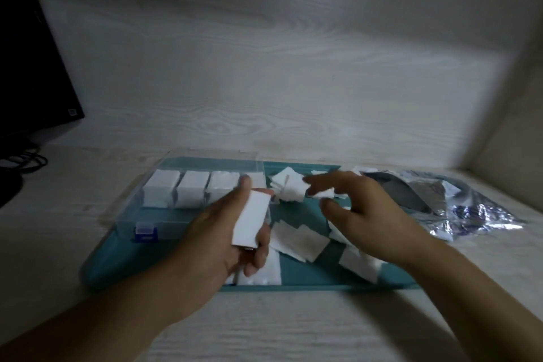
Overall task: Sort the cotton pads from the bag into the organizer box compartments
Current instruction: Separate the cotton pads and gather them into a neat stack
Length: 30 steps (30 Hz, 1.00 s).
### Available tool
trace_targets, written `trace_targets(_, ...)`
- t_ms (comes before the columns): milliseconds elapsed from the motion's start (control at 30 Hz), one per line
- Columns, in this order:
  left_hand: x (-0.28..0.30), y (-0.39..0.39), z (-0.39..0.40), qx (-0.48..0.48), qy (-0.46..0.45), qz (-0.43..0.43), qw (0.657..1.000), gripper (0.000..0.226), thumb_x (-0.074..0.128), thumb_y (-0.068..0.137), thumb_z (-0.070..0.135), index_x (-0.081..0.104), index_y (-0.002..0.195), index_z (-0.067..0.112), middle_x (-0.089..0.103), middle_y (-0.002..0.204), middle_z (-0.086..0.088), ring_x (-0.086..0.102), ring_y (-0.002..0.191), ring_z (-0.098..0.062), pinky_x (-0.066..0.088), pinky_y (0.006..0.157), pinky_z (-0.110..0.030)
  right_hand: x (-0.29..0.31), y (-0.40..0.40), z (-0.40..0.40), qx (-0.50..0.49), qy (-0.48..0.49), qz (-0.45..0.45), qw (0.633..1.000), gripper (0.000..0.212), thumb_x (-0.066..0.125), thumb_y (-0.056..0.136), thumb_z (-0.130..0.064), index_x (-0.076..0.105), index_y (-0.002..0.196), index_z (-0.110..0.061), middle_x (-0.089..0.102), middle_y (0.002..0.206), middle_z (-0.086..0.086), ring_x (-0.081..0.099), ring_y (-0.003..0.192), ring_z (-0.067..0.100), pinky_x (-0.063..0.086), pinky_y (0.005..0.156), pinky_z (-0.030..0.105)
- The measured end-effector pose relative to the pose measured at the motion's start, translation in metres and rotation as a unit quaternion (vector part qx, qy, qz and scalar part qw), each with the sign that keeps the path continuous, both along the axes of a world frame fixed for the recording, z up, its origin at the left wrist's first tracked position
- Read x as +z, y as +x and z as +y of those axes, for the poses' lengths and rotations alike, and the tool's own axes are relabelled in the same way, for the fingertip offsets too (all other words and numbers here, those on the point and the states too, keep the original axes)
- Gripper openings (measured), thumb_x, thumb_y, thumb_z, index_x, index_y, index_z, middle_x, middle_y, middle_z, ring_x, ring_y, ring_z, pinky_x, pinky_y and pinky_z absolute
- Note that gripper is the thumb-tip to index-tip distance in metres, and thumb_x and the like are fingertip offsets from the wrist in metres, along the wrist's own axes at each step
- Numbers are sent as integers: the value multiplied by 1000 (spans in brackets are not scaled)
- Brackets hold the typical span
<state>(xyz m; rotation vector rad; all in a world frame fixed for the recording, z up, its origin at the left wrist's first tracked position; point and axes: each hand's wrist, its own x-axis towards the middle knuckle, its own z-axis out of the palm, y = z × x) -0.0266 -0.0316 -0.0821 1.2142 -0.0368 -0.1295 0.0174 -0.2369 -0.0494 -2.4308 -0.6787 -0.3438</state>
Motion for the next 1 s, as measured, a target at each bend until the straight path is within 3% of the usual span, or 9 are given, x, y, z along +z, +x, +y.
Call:
trace_targets(33, 1, 1, 1, 2, -22, 15, 1000, 64, 49, 77, 62, 65, 110, 8, 56, 63, -13, 47, 47, -21, 32, 40, -24, 0, 3, -4, 0, -43, 28, 999, 34, 57, 93, -20, 60, 125, -33, 58, 125, -21, 52, 98, -15, 45, 93, 12)
trace_targets(133, 4, 2, 3, 1, -60, 37, 998, 72, 43, 79, 65, 63, 116, 7, 55, 62, -12, 43, 44, -18, 28, 37, -21, -4, 3, -3, 21, -117, 87, 989, 41, 61, 92, -26, 56, 132, -31, 54, 121, -20, 48, 97, -15, 36, 87, 0)
trace_targets(267, 8, 2, 3, 3, -66, 26, 998, 68, 40, 85, 60, 64, 116, 4, 55, 64, -11, 44, 44, -17, 28, 38, -20, -19, 5, 7, 3, -185, 68, 980, 48, 58, 92, -46, 50, 137, -32, 54, 125, -6, 47, 117, 12, 43, 100, 31)
trace_targets(333, 13, 6, 5, 7, -75, 15, 997, 66, 37, 86, 60, 64, 113, 5, 56, 66, -9, 46, 45, -16, 30, 40, -22, -21, 4, 10, -11, -218, 60, 974, 50, 58, 91, -49, 50, 137, -32, 54, 120, -4, 44, 113, 14, 42, 97, 32)
trace_targets(500, 19, 9, 13, 1, -83, 17, 996, 60, 37, 85, 63, 61, 106, 12, 58, 70, -6, 48, 51, -17, 35, 43, -24, -20, 2, 15, -35, -166, 89, 982, 48, 69, 85, -44, 58, 131, -30, 55, 104, -7, 53, 94, 8, 43, 76, 18)
trace_targets(633, 20, 4, 13, -21, -90, 34, 995, 55, 40, 87, 61, 58, 105, 11, 57, 72, -8, 46, 55, -20, 38, 44, -28, -21, 2, 13, -75, -215, 104, 968, 54, 62, 85, -57, 55, 130, -27, 46, 120, -2, 38, 118, 15, 39, 98, 30)
trace_targets(733, 18, 3, 13, -37, -99, 37, 994, 55, 41, 89, 59, 59, 105, 9, 55, 70, -8, 48, 53, -20, 43, 45, -28, -20, 1, 12, -85, -215, 119, 966, 51, 62, 84, -59, 59, 124, -27, 46, 118, -4, 37, 117, 13, 39, 100, 30)
trace_targets(1000, 17, 2, 13, -53, -105, 45, 992, 59, 53, 82, 52, 60, 120, 8, 60, 72, -9, 53, 53, -19, 47, 47, -29, -16, 2, 16, -88, -78, 155, 981, 25, 75, 81, -38, 56, 96, -34, 57, 96, -11, 54, 81, 3, 45, 65, 17)
